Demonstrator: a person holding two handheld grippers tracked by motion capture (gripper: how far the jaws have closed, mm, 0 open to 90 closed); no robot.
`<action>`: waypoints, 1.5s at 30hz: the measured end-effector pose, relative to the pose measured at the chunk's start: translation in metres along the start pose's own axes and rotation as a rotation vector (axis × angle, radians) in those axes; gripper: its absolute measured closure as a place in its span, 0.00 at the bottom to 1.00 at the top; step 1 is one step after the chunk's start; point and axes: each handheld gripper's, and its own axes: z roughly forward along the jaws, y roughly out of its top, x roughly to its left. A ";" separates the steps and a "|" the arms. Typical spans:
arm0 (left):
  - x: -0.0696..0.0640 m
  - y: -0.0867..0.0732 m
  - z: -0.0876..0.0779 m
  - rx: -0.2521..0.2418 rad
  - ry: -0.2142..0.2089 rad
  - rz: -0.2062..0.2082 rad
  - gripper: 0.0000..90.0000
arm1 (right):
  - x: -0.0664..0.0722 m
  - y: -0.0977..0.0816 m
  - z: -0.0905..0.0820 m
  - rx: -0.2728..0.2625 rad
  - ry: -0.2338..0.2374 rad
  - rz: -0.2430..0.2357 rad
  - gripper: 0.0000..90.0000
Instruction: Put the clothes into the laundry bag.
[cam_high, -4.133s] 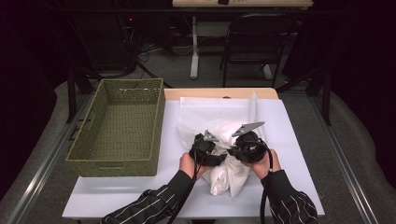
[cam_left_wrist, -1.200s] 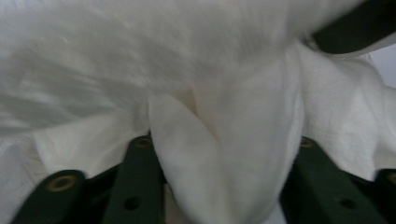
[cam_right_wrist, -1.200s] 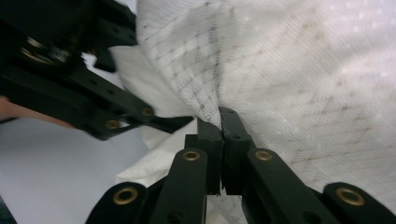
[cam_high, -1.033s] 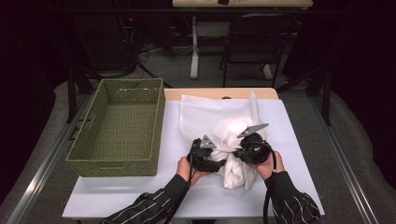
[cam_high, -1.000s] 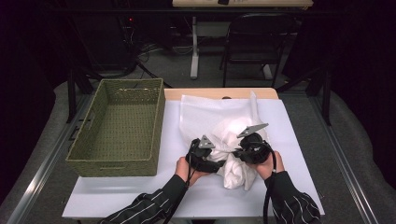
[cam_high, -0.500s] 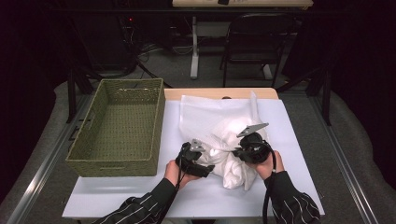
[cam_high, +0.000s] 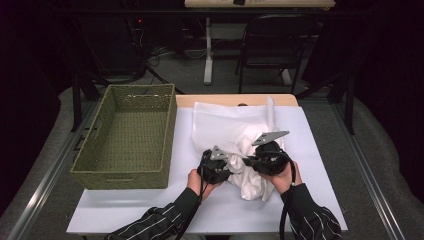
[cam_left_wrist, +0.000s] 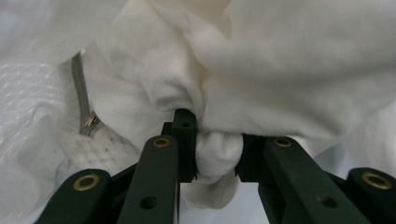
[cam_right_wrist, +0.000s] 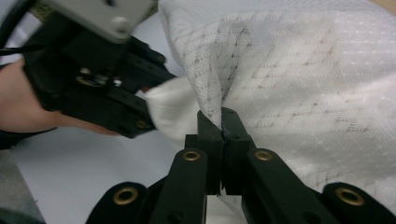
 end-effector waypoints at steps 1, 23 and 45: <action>0.000 0.003 0.002 0.003 0.002 -0.006 0.82 | 0.002 0.001 -0.001 -0.008 0.011 -0.004 0.99; 0.009 -0.008 -0.006 -0.041 -0.027 0.018 0.71 | -0.012 -0.011 0.015 0.084 -0.030 0.021 0.99; 0.026 -0.013 -0.017 0.027 -0.052 0.005 0.42 | -0.020 -0.021 0.029 0.154 -0.044 0.013 0.99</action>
